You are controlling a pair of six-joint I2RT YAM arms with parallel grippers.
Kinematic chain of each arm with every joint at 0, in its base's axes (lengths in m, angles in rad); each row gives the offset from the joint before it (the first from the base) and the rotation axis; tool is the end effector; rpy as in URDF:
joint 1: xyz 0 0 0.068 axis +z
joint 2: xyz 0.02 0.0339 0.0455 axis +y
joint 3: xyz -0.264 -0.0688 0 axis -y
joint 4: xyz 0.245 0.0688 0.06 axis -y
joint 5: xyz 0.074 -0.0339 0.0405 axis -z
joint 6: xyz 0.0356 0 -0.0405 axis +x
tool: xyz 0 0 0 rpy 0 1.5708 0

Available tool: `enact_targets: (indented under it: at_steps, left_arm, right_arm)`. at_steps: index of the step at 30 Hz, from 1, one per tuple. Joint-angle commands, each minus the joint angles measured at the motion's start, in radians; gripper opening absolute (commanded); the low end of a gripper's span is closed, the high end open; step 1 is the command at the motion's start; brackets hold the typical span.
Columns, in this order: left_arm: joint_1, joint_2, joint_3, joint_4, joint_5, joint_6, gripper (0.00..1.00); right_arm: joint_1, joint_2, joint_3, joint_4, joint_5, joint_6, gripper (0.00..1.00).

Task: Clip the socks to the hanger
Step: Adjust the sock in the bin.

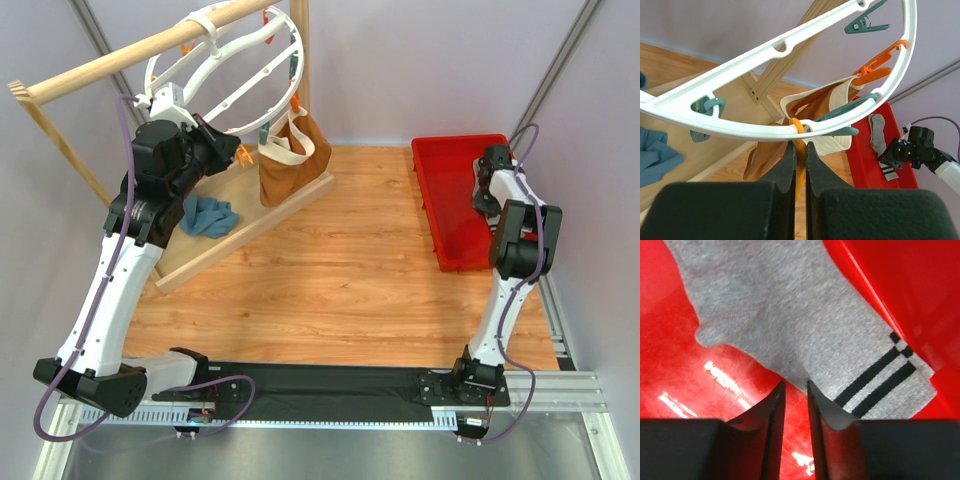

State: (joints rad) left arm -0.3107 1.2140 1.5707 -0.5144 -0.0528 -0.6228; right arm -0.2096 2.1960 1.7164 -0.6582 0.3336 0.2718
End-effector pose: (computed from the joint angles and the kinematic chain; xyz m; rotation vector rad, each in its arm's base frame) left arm 0.2335 -0.0730 0.4854 -0.3147 1.7432 -0.6384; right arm 0.4521 -0.1081 0.1700 0.7320 2.5678 -0.4308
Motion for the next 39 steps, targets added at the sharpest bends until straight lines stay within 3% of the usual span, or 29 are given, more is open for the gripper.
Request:
enact_targets:
  at_steps: [1,6,14,23,32,39]
  left_arm:
    - [-0.001,-0.008,-0.008,-0.022,0.041,0.008,0.00]
    - [-0.001,-0.007,-0.011,-0.018,0.044,0.003,0.00]
    - [-0.001,-0.004,-0.020,-0.012,0.047,-0.003,0.00]
    - [-0.001,-0.013,-0.035,-0.006,0.047,-0.008,0.00]
    - [-0.001,-0.022,-0.032,-0.010,0.047,0.000,0.00]
    - [-0.001,-0.028,-0.051,0.005,0.080,-0.008,0.00]
  right_arm:
    - [0.001,0.034,0.075,-0.029,0.062,-0.017,0.21]
    - [0.001,0.053,0.115,-0.046,0.090,-0.023,0.00]
    - [0.027,-0.080,0.074,-0.075,0.065,0.001,0.00]
    - [0.036,-0.295,-0.095,-0.064,-0.175,0.101,0.00]
    - [0.030,-0.386,-0.023,-0.061,-0.318,0.193,0.00]
    - [-0.053,-0.331,-0.052,0.068,-0.511,0.473,0.00]
